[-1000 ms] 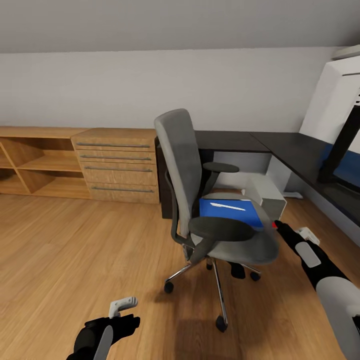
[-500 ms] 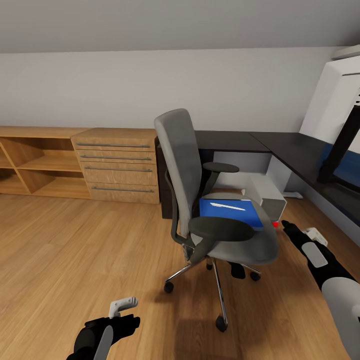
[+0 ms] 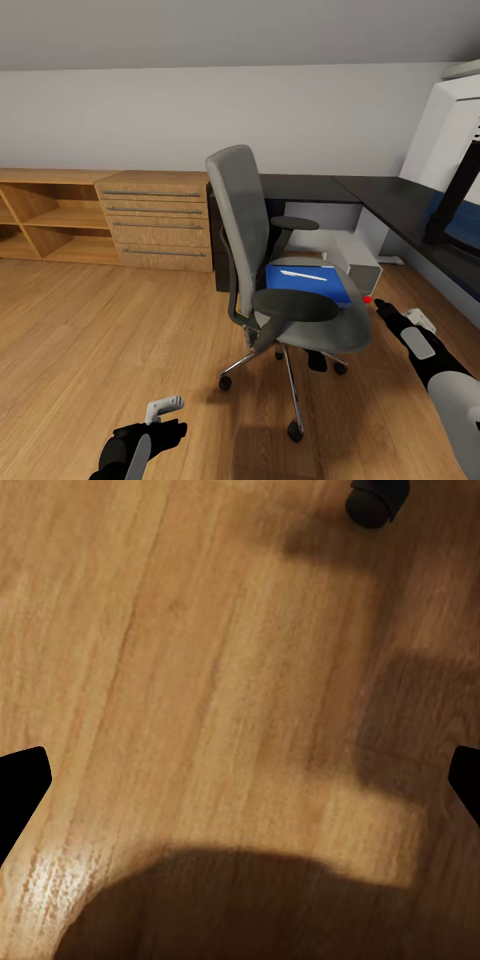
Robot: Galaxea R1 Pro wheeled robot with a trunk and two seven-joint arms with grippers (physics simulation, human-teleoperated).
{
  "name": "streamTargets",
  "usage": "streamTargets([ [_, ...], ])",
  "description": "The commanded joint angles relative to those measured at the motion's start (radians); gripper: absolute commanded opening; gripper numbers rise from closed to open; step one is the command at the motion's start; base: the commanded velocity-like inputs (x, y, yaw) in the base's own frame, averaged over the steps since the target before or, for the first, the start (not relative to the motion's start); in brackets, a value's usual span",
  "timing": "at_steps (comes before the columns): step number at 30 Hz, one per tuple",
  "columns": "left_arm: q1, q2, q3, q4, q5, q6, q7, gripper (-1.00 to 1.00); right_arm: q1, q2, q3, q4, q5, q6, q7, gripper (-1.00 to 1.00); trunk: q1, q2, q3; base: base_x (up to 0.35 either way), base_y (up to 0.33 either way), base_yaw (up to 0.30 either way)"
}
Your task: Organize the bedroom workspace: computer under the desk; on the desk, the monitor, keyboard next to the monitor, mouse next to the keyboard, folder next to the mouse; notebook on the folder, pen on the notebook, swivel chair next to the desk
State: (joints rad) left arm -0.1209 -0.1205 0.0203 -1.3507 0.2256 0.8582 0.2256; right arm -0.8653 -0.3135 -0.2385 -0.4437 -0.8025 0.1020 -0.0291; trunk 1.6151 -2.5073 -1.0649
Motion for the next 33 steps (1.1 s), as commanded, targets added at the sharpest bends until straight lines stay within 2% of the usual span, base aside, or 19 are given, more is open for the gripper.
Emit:
streamTargets([
  [1, -0.001, -0.001, 0.001, -0.001, 0.011, 0.004, 0.008, 1.0, 0.0, 0.001, -0.002, -0.002, -0.007, 0.006, -0.003, 1.0, 0.0, 0.0, -0.001, 0.0, 0.0, 0.0],
  [9, -0.001, -0.001, 0.001, -0.001, 0.011, 0.004, 0.008, 1.0, 0.0, 0.004, -0.002, 0.001, -0.007, 0.008, -0.003, 1.0, 0.0, 0.0, -0.006, 0.0, 0.0, 0.0],
  [33, 0.0, -0.001, 0.001, -0.001, 0.011, 0.004, 0.008, 1.0, -0.001, 0.004, -0.002, 0.0, -0.009, 0.01, 0.0, 1.0, 0.0, 0.0, -0.042, 0.0, 0.0, 0.001],
])
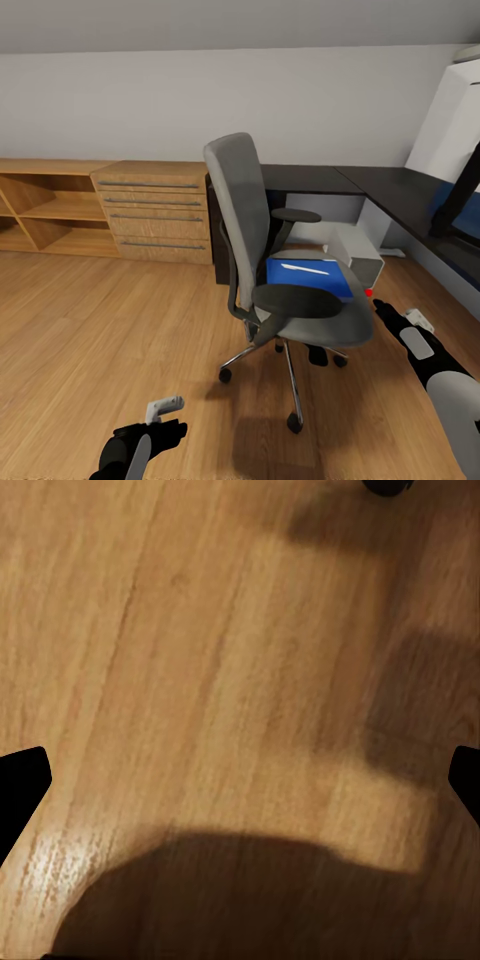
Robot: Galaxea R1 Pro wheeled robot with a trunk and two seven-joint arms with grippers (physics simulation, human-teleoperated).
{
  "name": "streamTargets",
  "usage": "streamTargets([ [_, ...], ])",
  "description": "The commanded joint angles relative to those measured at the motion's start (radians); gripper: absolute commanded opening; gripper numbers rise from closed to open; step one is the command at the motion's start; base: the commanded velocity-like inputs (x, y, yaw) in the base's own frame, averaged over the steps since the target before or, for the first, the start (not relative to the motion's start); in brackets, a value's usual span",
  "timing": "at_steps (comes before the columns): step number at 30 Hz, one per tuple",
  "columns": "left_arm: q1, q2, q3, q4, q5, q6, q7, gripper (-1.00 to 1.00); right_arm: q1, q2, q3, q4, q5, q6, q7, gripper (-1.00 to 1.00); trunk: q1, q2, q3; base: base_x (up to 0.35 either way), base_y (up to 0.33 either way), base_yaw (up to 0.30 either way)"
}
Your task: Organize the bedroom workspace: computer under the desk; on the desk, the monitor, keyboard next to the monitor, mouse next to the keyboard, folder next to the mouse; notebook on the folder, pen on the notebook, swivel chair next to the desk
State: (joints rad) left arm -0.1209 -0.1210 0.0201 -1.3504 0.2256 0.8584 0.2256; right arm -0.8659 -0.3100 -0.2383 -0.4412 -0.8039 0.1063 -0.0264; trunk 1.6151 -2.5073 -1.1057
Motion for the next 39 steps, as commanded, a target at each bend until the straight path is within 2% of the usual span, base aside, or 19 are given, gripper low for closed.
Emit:
streamTargets([
  [1, 0.0, -0.001, 0.001, -0.001, 0.011, 0.004, 0.008, 1.0, 0.0, 0.0, -0.003, -0.002, -0.007, 0.006, -0.003, 1.0, 0.0, 0.0, -0.002, 0.0, 0.0, 0.032],
  [11, 0.0, -0.002, 0.001, -0.001, 0.011, 0.004, 0.008, 1.0, 0.0, 0.002, -0.002, -0.002, -0.008, 0.004, -0.001, 1.0, 0.0, 0.0, -0.007, 0.0, 0.0, 0.139],
  [39, 0.0, 0.0, 0.001, 0.02, 0.011, 0.002, 0.008, 1.0, 0.0, 0.002, -0.002, -0.003, -0.006, 0.005, -0.001, 1.0, 0.0, 0.0, -0.007, 0.0, 0.0, 0.263],
])
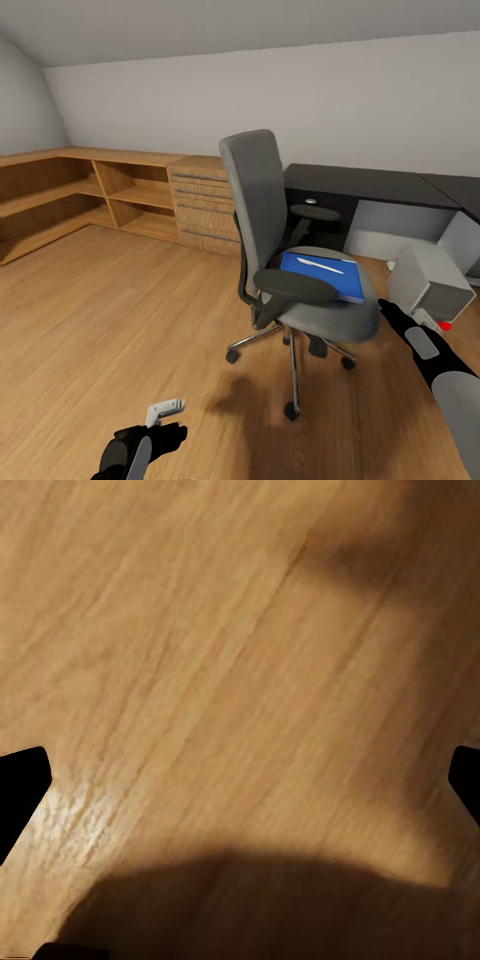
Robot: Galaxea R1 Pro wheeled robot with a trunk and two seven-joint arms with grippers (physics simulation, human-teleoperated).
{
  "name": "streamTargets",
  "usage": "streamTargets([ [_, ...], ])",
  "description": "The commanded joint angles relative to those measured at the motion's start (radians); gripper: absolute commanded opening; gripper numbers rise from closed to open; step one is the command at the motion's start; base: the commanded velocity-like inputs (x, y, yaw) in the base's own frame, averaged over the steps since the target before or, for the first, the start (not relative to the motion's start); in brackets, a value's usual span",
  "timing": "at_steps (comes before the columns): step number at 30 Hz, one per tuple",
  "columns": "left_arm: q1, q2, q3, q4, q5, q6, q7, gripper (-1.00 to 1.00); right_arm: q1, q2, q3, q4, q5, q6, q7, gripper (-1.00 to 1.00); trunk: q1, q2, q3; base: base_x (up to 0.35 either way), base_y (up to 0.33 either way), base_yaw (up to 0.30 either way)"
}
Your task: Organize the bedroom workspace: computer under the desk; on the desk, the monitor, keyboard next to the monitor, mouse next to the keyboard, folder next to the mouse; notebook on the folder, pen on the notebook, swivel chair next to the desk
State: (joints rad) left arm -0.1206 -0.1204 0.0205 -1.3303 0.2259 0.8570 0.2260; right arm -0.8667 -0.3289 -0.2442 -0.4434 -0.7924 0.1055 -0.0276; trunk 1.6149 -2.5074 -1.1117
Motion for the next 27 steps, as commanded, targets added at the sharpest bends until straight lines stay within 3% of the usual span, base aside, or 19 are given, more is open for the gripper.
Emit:
streamTargets([
  [1, -0.001, -0.001, 0.001, 0.0, 0.01, 0.004, 0.007, 1.0, 0.001, 0.021, 0.004, -0.001, -0.018, 0.005, 0.0, 1.0, 0.0, 0.0, -0.001, 0.0, 0.0, 0.265],
  [27, -0.001, -0.001, 0.001, 0.017, 0.01, 0.004, 0.009, 1.0, 0.001, 0.022, 0.005, -0.006, -0.015, 0.006, 0.001, 1.0, 0.0, 0.0, -0.001, 0.0, 0.0, 0.262],
])
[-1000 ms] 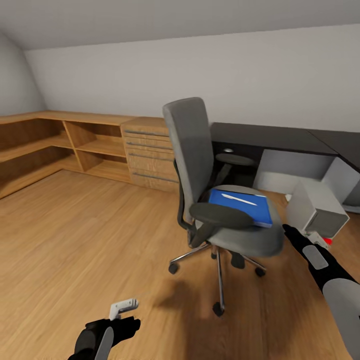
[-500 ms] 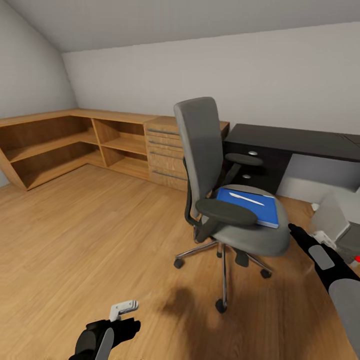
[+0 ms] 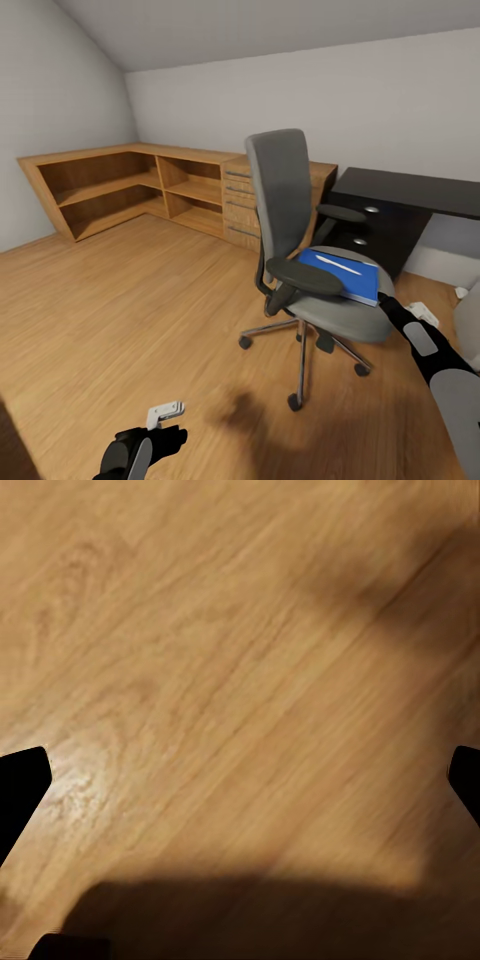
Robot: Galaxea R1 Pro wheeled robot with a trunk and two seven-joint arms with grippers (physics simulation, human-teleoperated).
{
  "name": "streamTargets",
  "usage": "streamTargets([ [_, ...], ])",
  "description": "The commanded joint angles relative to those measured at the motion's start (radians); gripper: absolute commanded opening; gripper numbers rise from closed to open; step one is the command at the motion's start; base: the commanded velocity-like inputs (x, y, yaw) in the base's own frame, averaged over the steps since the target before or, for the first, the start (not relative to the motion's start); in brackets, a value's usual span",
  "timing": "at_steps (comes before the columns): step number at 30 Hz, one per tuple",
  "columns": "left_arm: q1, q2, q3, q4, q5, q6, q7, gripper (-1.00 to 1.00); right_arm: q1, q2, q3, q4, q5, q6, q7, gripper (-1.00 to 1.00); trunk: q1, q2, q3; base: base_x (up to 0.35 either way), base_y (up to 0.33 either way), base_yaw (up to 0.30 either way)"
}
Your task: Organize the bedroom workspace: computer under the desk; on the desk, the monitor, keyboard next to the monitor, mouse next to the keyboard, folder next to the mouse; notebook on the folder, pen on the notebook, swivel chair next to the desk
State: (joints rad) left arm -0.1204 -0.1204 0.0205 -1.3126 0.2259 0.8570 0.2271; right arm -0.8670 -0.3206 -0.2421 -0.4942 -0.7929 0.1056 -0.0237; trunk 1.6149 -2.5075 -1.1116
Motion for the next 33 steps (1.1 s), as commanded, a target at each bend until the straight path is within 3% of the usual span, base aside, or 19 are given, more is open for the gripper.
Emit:
streamTargets([
  [1, -0.001, -0.001, 0.001, -0.001, 0.01, 0.004, 0.008, 1.0, 0.001, 0.014, 0.003, 0.045, -0.014, 0.006, -0.003, 1.0, 0.0, 0.0, -0.001, 0.0, 0.0, 0.204],
  [14, -0.001, -0.001, 0.001, 0.001, 0.01, 0.004, 0.008, 1.0, 0.0, 0.01, 0.003, 0.045, -0.016, 0.009, -0.002, 1.0, 0.0, 0.0, -0.001, 0.0, -0.006, 0.044],
  [23, -0.001, -0.001, 0.0, 0.002, 0.01, 0.004, 0.008, 1.0, 0.0, 0.005, 0.001, 0.044, -0.017, 0.011, -0.001, 1.0, 0.0, 0.0, 0.001, 0.0, -0.178, -0.062],
  [33, -0.001, -0.001, 0.001, 0.006, 0.01, 0.001, 0.008, 1.0, 0.0, 0.005, 0.001, 0.045, -0.017, 0.013, 0.033, 1.0, 0.0, 0.0, 0.001, 0.021, -0.016, -0.005],
])
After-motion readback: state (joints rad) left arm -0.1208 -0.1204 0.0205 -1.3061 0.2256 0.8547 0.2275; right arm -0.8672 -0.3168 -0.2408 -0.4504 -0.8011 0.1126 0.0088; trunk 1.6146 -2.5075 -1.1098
